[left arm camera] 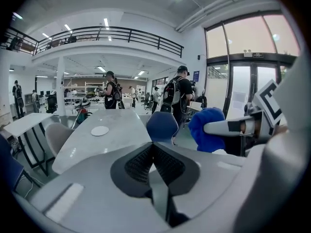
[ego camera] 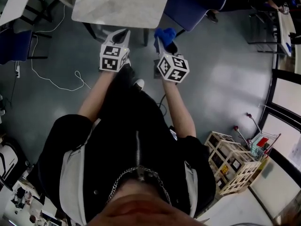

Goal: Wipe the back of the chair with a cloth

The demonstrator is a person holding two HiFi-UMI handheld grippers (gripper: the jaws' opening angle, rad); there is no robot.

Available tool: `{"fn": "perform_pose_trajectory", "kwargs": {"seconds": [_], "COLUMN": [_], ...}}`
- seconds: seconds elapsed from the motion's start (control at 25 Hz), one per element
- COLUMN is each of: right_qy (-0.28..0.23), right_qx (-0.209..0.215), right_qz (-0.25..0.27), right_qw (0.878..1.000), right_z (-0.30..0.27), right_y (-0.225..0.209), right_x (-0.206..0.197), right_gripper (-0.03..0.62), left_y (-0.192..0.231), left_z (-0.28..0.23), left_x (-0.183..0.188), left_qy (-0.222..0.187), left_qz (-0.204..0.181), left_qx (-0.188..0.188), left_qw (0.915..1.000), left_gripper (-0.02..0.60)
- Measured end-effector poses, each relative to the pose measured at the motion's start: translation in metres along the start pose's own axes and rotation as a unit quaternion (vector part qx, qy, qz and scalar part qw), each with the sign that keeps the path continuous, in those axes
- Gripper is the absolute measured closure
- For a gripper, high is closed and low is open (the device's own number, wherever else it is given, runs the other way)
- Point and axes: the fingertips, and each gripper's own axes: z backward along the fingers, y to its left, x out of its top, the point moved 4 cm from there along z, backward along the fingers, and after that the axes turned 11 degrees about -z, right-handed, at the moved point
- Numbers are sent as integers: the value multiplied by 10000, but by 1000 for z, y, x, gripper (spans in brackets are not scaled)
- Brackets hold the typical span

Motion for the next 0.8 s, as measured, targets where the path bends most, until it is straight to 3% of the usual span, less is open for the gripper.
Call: {"fn": "perform_pose_trajectory", "kwargs": {"seconds": [0.36,0.8], "right_qy": [-193,-540], "right_qx": [-453,-969], "right_qz": [-46,-187], "right_qw": [9988,9937], "right_z": [-78,-157], "right_y": [-57,-118], "right_x": [79,165], "right_gripper": [441,441], "left_y": [9,17], "left_z": [-135,-260], "left_x": [59,126], "left_qy": [-87,-181], "left_qz": [17,-489], "left_qx": [-580,-1299], "left_qw": [9983,9902], "left_gripper": [571,571]}}
